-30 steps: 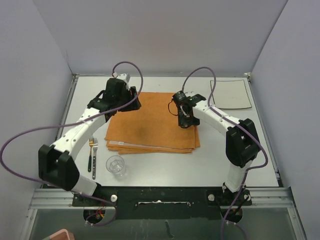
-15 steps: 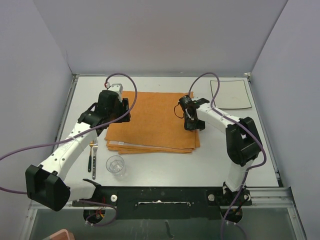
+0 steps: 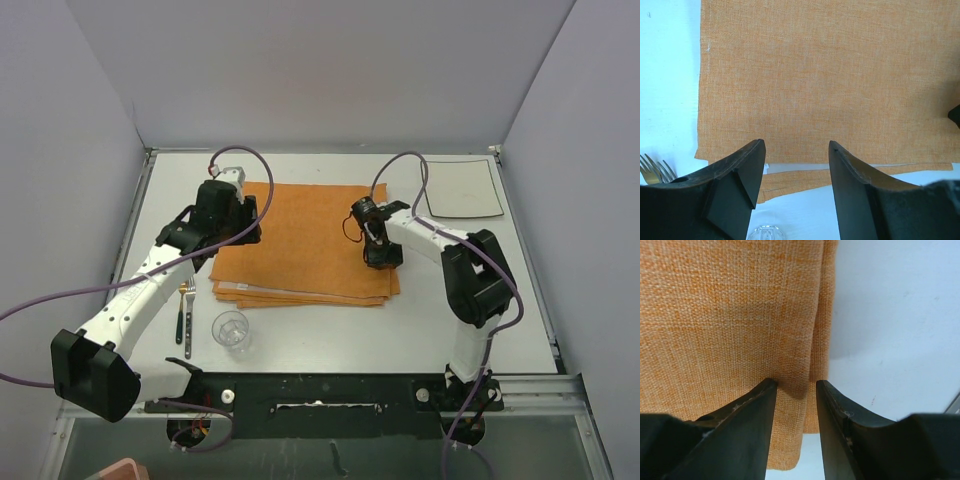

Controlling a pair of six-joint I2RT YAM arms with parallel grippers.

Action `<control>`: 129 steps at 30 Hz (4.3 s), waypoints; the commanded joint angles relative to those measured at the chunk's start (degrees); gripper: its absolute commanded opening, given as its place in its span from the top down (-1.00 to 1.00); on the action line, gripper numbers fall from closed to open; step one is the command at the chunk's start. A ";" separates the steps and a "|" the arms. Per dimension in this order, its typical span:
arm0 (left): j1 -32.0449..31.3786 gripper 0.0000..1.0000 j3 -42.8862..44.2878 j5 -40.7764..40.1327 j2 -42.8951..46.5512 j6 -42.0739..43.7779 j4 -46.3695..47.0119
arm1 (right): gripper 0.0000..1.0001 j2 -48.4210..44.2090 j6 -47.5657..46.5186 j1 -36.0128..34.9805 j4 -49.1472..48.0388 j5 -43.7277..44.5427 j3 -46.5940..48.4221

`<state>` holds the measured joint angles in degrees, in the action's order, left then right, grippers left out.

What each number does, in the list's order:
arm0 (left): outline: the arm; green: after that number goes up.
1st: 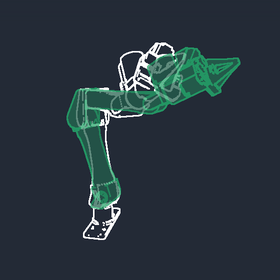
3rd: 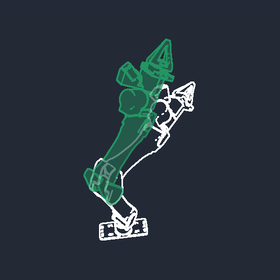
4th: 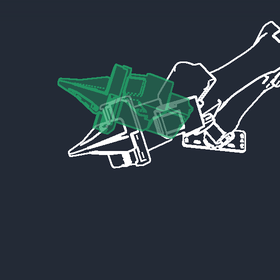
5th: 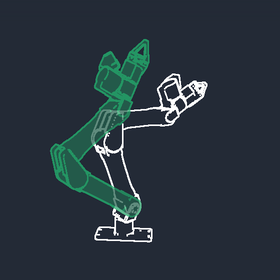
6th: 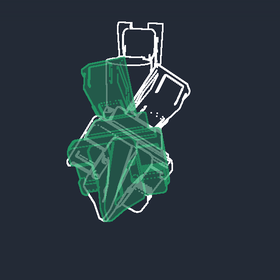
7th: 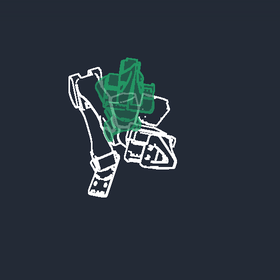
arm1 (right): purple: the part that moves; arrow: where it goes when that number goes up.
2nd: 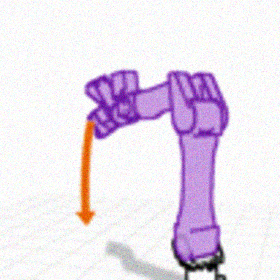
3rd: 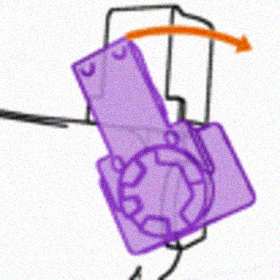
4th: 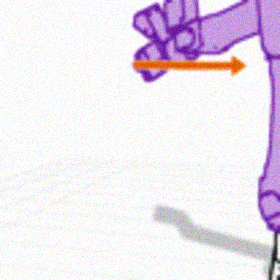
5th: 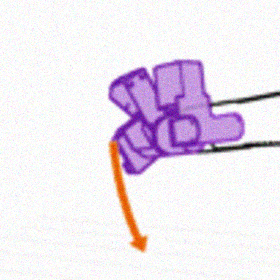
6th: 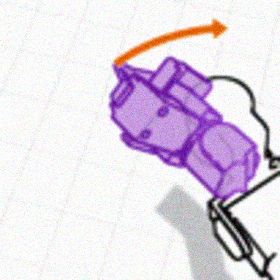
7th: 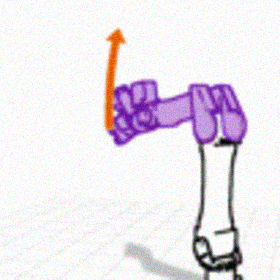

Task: Set the dinner table for one person
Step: Adjust the napkin at the center of the board.

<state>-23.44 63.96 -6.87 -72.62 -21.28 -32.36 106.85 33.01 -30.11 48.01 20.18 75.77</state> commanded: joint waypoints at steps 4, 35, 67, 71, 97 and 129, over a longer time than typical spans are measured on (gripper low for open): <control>0.33 -0.03 0.28 -0.18 0.64 -0.72 3.27 | 0.25 3.62 0.23 -0.54 -1.18 -0.96 -1.19; 0.77 0.00 -0.75 -0.92 -0.34 1.02 4.16 | 1.00 -3.06 1.87 1.13 5.07 5.67 11.94; 0.92 0.02 -0.85 -1.18 -1.38 0.71 4.44 | 1.00 -1.21 -1.30 8.14 1.62 7.60 11.71; 0.94 0.02 -1.18 -1.08 -1.62 0.71 4.87 | 1.00 -0.70 -1.91 8.18 0.85 7.72 12.20; 0.30 0.35 -5.64 9.21 -15.09 -8.91 11.07 | 1.00 11.77 2.14 9.96 5.22 8.73 15.68; 0.15 0.34 -6.13 4.79 -10.49 -5.88 10.52 | 1.00 16.72 8.78 -1.15 4.03 -1.78 11.95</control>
<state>-23.20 57.21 -0.89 -87.05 -27.83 -23.70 121.38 36.91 -28.58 54.13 28.69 89.54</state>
